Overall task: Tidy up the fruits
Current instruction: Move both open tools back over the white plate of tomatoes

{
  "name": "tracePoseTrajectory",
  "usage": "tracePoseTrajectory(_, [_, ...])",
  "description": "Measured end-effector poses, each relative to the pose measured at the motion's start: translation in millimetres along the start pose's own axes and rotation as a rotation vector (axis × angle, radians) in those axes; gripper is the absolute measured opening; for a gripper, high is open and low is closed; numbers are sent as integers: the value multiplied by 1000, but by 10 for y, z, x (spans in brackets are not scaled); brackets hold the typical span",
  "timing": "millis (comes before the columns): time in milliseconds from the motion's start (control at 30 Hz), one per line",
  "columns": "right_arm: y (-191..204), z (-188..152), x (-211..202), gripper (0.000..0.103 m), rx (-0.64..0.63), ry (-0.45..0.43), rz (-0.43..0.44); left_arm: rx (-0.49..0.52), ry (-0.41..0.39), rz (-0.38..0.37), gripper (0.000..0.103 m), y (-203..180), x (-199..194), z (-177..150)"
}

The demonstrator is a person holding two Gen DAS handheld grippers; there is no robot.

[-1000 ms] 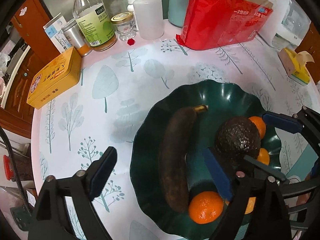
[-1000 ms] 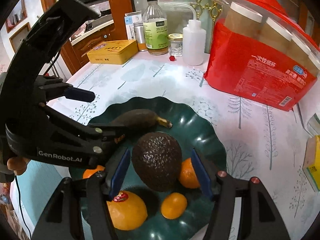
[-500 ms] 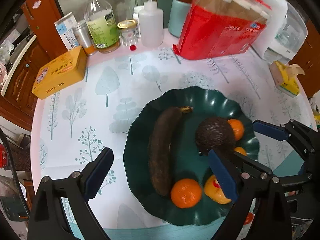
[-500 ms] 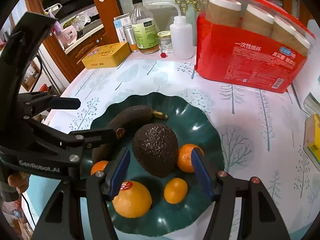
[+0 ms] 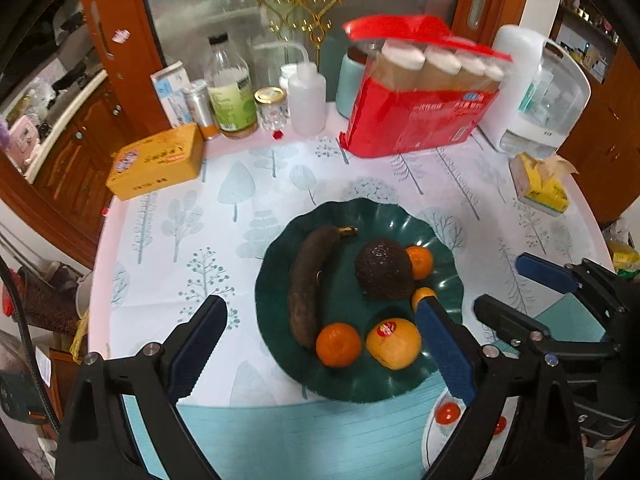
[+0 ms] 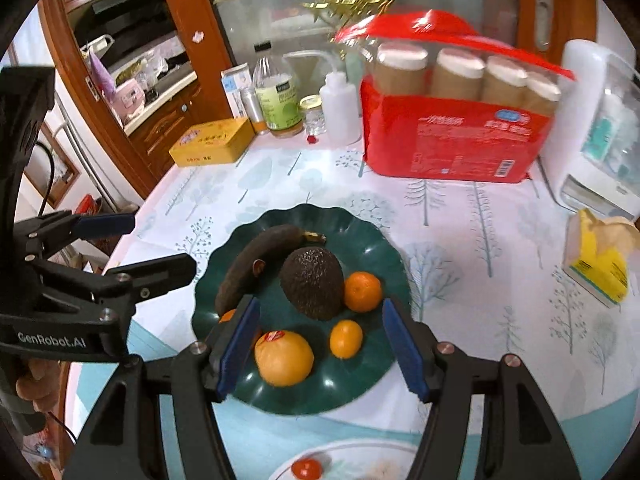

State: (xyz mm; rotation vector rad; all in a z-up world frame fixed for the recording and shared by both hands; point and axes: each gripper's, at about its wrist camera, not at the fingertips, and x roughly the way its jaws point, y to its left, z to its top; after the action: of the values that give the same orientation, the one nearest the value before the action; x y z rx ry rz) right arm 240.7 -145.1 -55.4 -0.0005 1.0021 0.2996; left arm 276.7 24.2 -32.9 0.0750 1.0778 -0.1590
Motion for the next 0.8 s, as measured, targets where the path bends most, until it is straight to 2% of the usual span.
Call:
tracePoseTrajectory(267, [-88,-263,-666,65,31,-81,-22,-49,-92,23,95,-115,-600,-257])
tracePoseTrajectory(367, [-149,-389,-817,65,48,-93,-35,-44,-113,9,95,-210,-751,-403])
tracePoseTrajectory(567, [-320,-708,-996,65,86,-92,-65,-10,-137,-1,95,-415,-850,-688])
tracePoseTrajectory(800, [-523,-1115,-992,64,109,-59,-107,2,-97,-34,95,-558,-646,-1169])
